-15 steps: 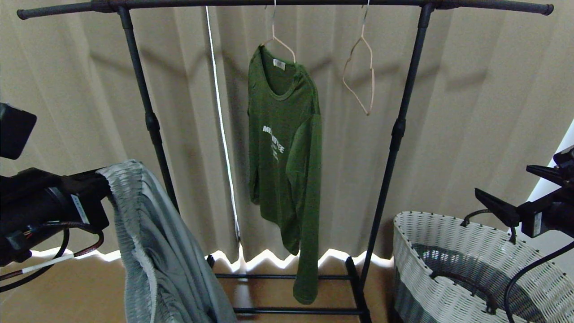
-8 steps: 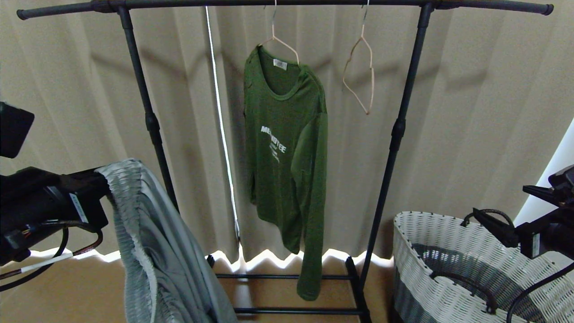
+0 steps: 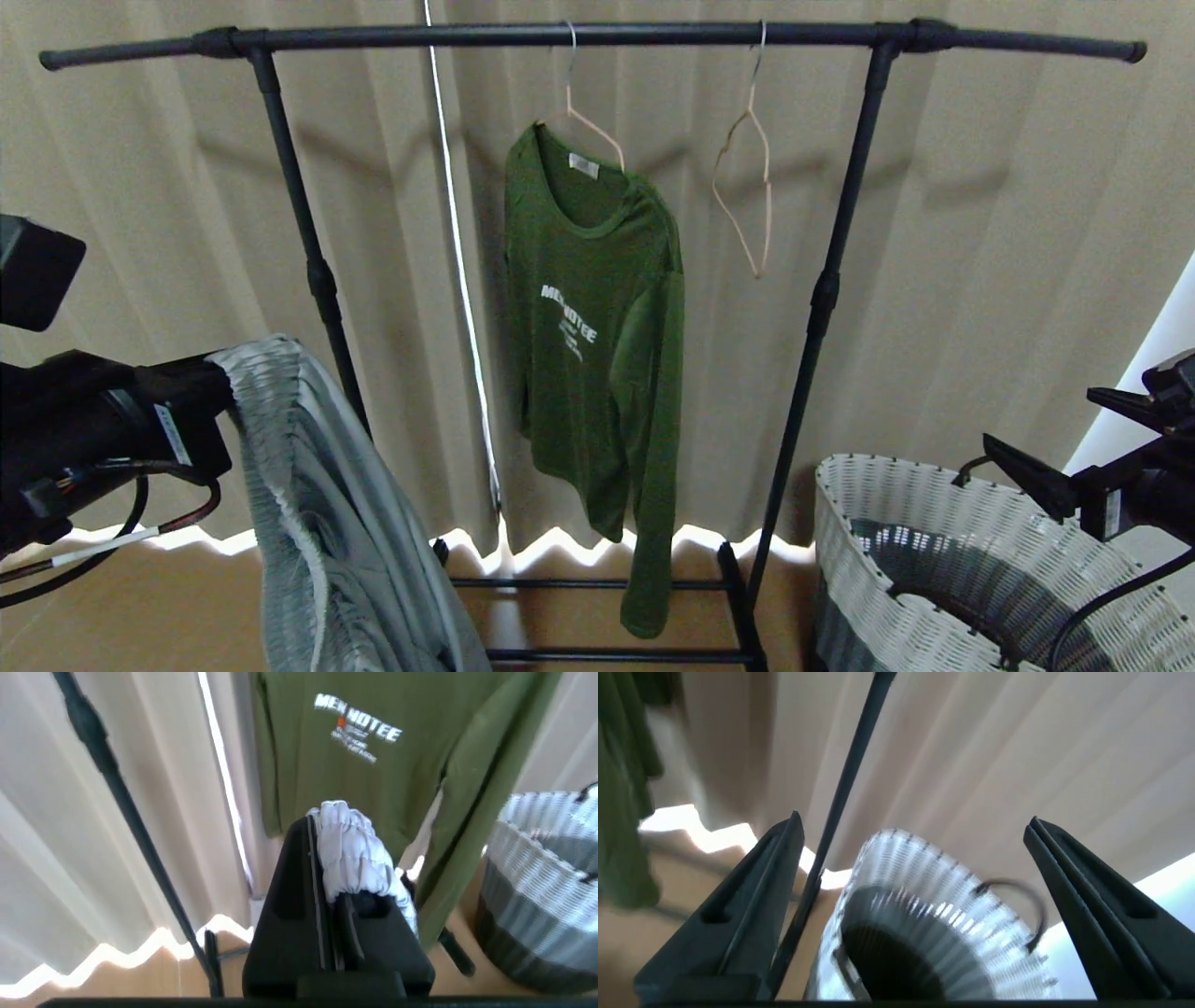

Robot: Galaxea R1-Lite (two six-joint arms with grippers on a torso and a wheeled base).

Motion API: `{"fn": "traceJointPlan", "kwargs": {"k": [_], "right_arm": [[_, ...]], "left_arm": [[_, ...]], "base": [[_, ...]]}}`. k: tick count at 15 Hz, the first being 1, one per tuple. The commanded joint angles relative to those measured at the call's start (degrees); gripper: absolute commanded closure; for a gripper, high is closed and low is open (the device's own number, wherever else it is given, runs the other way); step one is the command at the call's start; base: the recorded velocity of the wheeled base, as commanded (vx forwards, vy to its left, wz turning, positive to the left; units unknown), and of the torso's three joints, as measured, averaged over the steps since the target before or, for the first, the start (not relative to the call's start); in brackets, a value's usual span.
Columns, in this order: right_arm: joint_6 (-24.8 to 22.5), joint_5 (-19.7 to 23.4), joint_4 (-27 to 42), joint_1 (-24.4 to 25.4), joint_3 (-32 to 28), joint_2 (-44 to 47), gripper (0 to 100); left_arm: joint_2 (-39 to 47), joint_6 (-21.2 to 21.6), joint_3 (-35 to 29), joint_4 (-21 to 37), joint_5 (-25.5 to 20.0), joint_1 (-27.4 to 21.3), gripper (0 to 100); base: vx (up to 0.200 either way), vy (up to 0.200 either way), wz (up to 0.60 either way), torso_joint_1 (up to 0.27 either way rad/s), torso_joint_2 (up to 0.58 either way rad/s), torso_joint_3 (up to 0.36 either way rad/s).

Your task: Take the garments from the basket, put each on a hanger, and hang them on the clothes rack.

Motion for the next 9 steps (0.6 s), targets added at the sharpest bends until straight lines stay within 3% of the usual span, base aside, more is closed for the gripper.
{"fn": "traceJointPlan", "kwargs": {"k": [1,9], "right_arm": [[0.1,0.0,-0.1,0.0,0.0,0.0,0],[0.1,0.0,-0.1,0.0,-0.6,-0.4,0]], "left_arm": [[0.1,0.0,0.0,0.0,-0.1,0.0,100],[0.3,0.0,0.0,0.0,-0.1,0.1,100]], "base": [[0.0,0.0,0.0,0.105,-0.57,-0.276],[0.0,0.0,0.0,0.202,-0.48,-0.281]]}}
